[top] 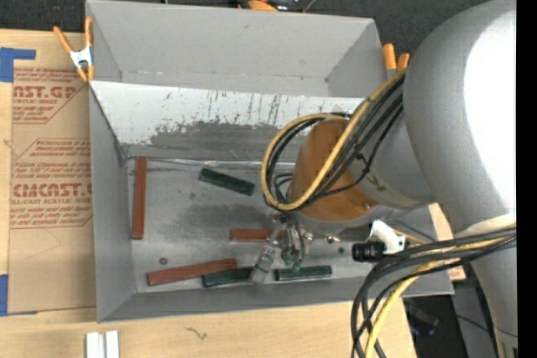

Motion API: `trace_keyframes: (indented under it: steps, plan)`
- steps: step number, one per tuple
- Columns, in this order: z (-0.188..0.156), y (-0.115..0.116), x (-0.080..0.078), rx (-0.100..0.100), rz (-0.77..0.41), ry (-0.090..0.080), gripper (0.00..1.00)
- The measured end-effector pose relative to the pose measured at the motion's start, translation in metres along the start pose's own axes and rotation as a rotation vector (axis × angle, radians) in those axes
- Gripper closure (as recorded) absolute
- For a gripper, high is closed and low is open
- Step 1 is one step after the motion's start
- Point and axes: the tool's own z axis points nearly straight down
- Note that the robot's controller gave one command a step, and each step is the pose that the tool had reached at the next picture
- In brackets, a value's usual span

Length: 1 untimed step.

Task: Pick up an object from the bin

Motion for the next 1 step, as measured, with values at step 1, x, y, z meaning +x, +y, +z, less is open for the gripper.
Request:
trace_keyframes:
  steps: [1]
  plan:
    - [0.0002,0.0000,0.0003,0.000,-0.001,-0.003,0.00]
